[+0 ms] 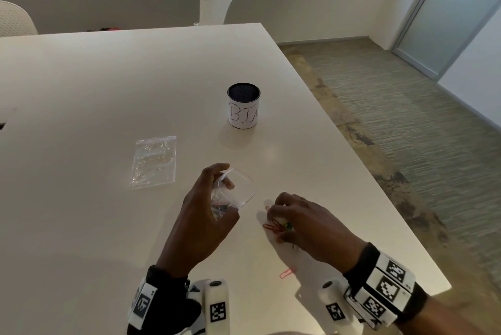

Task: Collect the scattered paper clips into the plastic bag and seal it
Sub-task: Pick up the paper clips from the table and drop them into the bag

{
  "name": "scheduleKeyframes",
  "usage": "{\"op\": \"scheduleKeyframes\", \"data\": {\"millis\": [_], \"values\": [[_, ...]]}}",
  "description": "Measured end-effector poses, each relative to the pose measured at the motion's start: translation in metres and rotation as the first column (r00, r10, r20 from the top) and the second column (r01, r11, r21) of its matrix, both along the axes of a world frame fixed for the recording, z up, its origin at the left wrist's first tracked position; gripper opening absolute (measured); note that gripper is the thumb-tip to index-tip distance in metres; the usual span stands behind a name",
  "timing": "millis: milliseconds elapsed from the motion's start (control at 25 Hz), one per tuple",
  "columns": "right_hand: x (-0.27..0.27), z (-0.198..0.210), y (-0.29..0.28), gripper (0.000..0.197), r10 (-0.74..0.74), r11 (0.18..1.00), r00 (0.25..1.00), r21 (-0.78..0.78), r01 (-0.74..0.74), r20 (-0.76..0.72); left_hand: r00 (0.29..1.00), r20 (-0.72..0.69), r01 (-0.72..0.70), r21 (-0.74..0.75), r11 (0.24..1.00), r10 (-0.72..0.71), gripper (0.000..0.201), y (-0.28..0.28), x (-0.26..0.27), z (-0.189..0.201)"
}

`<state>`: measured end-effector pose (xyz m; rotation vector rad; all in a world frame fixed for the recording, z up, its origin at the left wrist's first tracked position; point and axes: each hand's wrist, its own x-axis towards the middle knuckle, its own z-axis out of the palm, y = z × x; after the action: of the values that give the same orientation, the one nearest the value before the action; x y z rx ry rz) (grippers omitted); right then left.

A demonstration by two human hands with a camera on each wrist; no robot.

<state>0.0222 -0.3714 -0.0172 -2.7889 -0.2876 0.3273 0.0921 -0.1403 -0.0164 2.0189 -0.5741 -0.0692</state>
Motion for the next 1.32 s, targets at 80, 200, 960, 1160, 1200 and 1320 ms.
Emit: {"op": "scheduleKeyframes", "data": {"millis": [80, 200, 960, 1160, 1200, 1320], "values": [[0.003, 0.000, 0.002, 0.018, 0.010, 1.000, 1.000, 0.004, -0.010, 0.023, 1.000, -0.007, 0.001, -0.001, 1.000, -0.001, 0.072, 0.000, -0.001, 0.000], [0.007, 0.000, 0.004, 0.010, 0.006, 1.000, 0.998, -0.020, -0.005, 0.058, 1.000, -0.013, 0.003, 0.004, 1.000, -0.003, 0.072, -0.001, -0.002, 0.000], [0.030, 0.049, 0.012, 0.012, -0.289, 0.413, 0.953, 0.888, 0.205, -0.086, 1.000, -0.002, -0.006, 0.000, 1.000, 0.006, 0.072, 0.001, 0.000, 0.001], [0.050, 0.057, 0.041, 0.015, -0.214, 0.667, 0.966, 0.744, 0.034, 0.148, 0.999, -0.031, -0.018, 0.005, 1.000, 0.018, 0.072, 0.000, 0.000, 0.002], [0.052, 0.056, 0.043, 0.015, -0.199, 0.721, 0.962, 0.693, 0.014, 0.189, 0.999, -0.031, -0.019, 0.010, 1.000, 0.020, 0.072, 0.000, -0.001, 0.002], [0.056, 0.059, 0.043, 0.016, -0.171, 0.786, 0.954, 0.618, -0.019, 0.247, 0.999, -0.023, -0.023, 0.009, 1.000, 0.023, 0.070, 0.001, 0.000, 0.004]]}}
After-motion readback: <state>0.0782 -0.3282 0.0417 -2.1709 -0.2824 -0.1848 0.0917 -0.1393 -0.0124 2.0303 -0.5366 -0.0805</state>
